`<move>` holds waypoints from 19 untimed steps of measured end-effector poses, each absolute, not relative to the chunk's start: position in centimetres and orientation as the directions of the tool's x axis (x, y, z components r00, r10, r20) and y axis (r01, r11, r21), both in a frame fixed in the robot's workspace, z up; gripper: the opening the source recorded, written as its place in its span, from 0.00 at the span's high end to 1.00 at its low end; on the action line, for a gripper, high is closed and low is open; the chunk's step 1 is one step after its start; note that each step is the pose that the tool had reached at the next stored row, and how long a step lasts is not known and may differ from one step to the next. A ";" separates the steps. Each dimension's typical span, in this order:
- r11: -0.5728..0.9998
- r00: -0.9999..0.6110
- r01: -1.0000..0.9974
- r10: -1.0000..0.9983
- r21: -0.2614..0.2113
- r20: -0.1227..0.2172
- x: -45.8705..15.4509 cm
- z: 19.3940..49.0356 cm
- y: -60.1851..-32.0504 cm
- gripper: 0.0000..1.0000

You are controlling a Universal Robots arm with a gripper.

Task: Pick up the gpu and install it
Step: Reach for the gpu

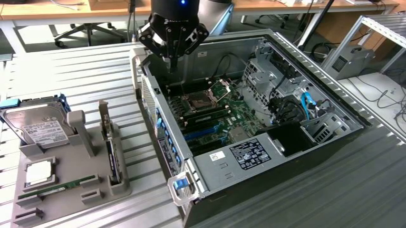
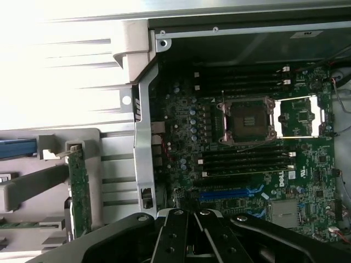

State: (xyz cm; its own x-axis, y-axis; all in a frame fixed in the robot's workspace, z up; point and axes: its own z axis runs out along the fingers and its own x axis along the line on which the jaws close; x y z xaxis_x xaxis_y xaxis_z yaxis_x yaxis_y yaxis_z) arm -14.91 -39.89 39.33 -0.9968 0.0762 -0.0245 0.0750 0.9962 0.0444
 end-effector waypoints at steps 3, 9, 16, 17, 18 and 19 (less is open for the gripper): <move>0.996 -0.997 0.075 0.076 0.044 -0.024 -15.0 39.3 -39.9 0.89; 0.996 -0.997 0.075 0.076 0.044 -0.024 -15.2 39.3 -39.9 0.89; 0.996 -0.997 0.075 0.076 0.044 -0.024 -15.5 39.3 -39.9 0.89; 0.996 -0.997 0.075 0.076 0.044 -0.024 -15.5 39.3 -39.9 0.89; 0.996 -0.997 0.075 0.076 0.044 -0.024 -15.6 39.3 -39.9 0.89; 0.996 -0.997 0.075 0.076 0.044 -0.024 -15.6 39.3 -39.9 0.89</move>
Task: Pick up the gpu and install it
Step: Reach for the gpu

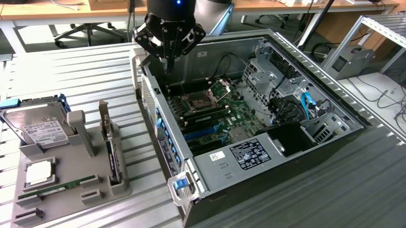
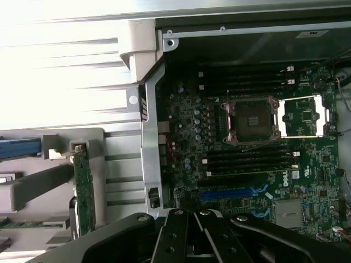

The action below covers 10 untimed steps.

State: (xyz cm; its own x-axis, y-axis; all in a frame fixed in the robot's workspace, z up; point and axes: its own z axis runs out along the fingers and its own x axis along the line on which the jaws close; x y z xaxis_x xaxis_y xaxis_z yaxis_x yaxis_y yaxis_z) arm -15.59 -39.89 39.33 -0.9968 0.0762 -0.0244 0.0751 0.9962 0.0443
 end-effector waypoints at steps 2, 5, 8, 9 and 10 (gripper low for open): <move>0.996 -0.997 0.075 0.076 0.044 -0.024 -15.7 39.3 -39.9 0.89; 0.996 -0.997 0.075 0.076 0.044 -0.024 -15.7 39.3 -39.9 0.89; 0.996 -0.997 0.075 0.076 0.044 -0.024 -15.8 39.3 -39.9 0.89; 0.996 -0.997 0.075 0.076 0.044 -0.024 -15.9 39.3 -39.9 0.89; 0.996 -0.997 0.075 0.076 0.044 -0.024 -15.9 39.3 -39.9 0.89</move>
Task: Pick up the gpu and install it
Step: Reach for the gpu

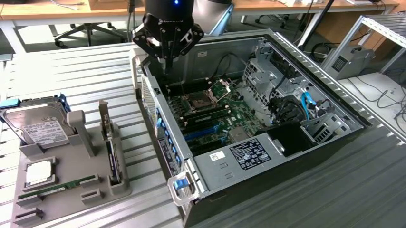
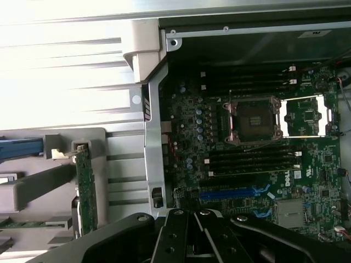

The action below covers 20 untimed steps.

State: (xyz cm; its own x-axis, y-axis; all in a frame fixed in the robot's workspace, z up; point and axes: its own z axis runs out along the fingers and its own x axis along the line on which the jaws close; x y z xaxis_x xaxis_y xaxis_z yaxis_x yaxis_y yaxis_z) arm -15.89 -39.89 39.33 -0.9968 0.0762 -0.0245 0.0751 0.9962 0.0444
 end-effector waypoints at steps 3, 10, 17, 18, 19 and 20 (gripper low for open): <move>0.996 -0.997 0.075 0.076 0.044 -0.024 -16.0 39.3 -39.9 0.89; 0.996 -0.997 0.075 0.076 0.044 -0.024 -16.2 39.3 -39.9 0.89; 0.996 -0.997 0.075 0.076 0.044 -0.025 -16.5 39.3 -39.9 0.89; 0.996 -0.997 0.075 0.076 0.044 -0.024 -16.5 39.3 -39.9 0.89; 0.996 -0.997 0.075 0.076 0.044 -0.024 -16.6 39.3 -39.9 0.89; 0.996 -0.997 0.075 0.076 0.044 -0.024 -16.6 39.3 -39.9 0.89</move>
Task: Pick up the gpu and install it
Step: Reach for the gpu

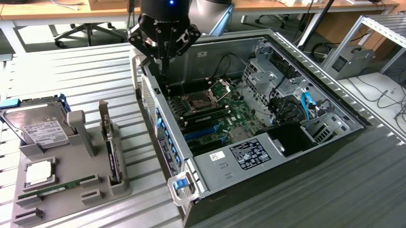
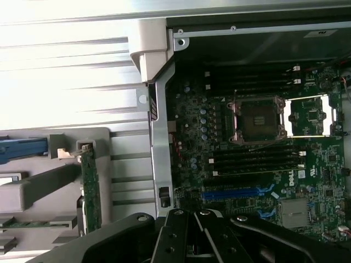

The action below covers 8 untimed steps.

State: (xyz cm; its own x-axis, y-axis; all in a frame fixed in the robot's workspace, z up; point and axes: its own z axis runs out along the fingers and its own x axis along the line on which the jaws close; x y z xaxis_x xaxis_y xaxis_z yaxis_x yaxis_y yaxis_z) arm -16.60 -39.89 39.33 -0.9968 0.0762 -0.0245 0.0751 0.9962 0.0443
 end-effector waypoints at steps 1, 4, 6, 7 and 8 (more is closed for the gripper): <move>0.996 -0.997 0.075 0.076 0.044 -0.024 -16.6 39.3 -39.9 0.89; 0.996 -0.997 0.075 0.076 0.044 -0.024 -16.7 39.3 -39.9 0.89; 0.996 -0.997 0.075 0.076 0.044 -0.024 -16.8 39.3 -39.9 0.89; 0.996 -0.997 0.075 0.076 0.044 -0.024 -16.8 39.3 -39.9 0.89; 0.996 -0.997 0.075 0.076 0.044 -0.024 -16.9 39.3 -39.9 0.89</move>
